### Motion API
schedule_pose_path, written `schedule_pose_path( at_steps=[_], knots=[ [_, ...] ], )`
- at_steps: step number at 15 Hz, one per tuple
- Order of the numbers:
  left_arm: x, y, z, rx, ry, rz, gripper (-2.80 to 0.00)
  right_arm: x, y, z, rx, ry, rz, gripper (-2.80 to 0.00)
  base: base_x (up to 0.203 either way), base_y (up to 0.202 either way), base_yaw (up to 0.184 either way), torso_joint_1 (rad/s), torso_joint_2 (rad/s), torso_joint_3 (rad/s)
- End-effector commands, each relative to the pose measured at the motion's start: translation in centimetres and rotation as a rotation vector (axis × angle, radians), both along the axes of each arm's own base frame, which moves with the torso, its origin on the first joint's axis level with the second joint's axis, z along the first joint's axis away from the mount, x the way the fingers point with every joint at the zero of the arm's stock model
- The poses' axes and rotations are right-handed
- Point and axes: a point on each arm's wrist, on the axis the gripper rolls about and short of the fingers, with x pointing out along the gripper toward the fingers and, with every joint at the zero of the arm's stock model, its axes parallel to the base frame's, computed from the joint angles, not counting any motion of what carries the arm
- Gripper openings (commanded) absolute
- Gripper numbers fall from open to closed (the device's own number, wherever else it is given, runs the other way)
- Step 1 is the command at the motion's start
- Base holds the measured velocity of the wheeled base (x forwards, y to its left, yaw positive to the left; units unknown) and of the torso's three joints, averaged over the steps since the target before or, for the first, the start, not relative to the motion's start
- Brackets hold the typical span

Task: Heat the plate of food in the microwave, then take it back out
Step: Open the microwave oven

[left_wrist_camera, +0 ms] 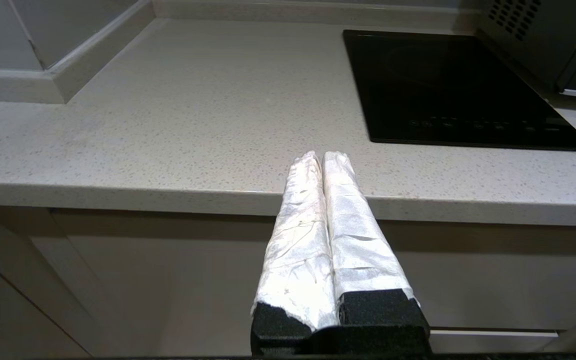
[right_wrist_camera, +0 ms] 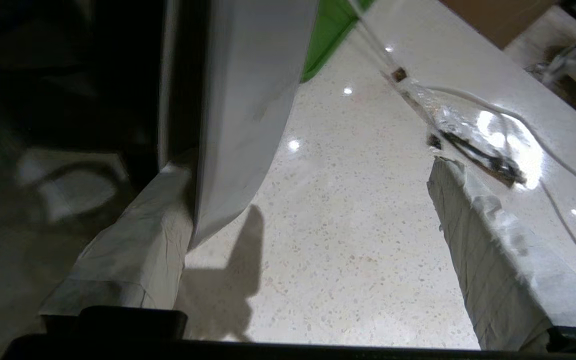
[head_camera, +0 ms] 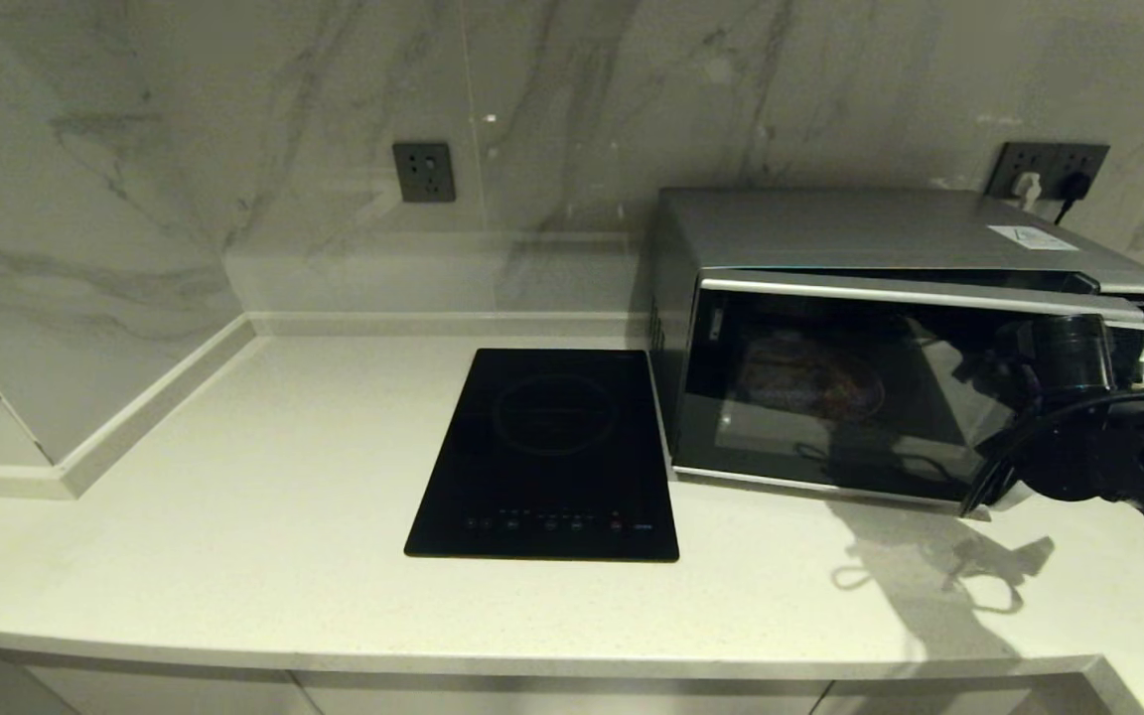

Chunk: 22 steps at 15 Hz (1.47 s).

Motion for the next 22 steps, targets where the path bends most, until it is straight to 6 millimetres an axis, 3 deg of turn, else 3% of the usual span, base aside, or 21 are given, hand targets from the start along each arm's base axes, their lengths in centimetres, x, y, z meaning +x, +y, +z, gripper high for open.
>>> schedule_pose_path(
  at_steps=[1,3,4,6,8,10,15,20,22],
  knots=[
    [0.0,0.0,0.0,0.0,0.0,0.001,-2.8,-1.5,2.5,1.2,0.039,-0.027,0.131,0.0,0.0,0.0,0.0,0.0,0.0,0.0],
    [0.0,0.0,0.0,0.0,0.0,0.001,-2.8,-3.6,4.8,2.8,0.083,-0.06,0.278,0.0,0.0,0.0,0.0,0.0,0.0,0.0],
    [0.0,0.0,0.0,0.0,0.0,0.001,-2.8,-5.2,6.1,3.9,0.107,-0.069,0.37,-2.8,0.0,0.0,0.0,0.0,0.0,0.0],
    [0.0,0.0,0.0,0.0,0.0,0.001,-2.8,-9.3,8.3,6.3,0.16,-0.078,0.566,-2.8,0.0,0.0,0.0,0.0,0.0,0.0],
    [0.0,0.0,0.0,0.0,0.0,0.001,-2.8,-12.7,9.0,8.1,0.218,-0.041,0.698,-2.8,0.0,0.0,0.0,0.0,0.0,0.0],
    [0.0,0.0,0.0,0.0,0.0,0.001,-2.8,-13.5,8.4,10.1,0.248,-0.01,0.699,-2.8,0.0,0.0,0.0,0.0,0.0,0.0],
    [0.0,0.0,0.0,0.0,0.0,0.001,-2.8,-9.1,4.9,15.2,0.244,-0.093,0.496,-2.8,0.0,0.0,0.0,0.0,0.0,0.0],
    [0.0,0.0,0.0,0.0,0.0,0.001,-2.8,-3.7,3.7,18.1,0.326,-0.155,0.456,-2.8,0.0,0.0,0.0,0.0,0.0,0.0],
    [0.0,0.0,0.0,0.0,0.0,0.001,-2.8,-1.6,3.7,18.1,0.38,-0.16,0.426,-2.8,0.0,0.0,0.0,0.0,0.0,0.0]
  ],
)
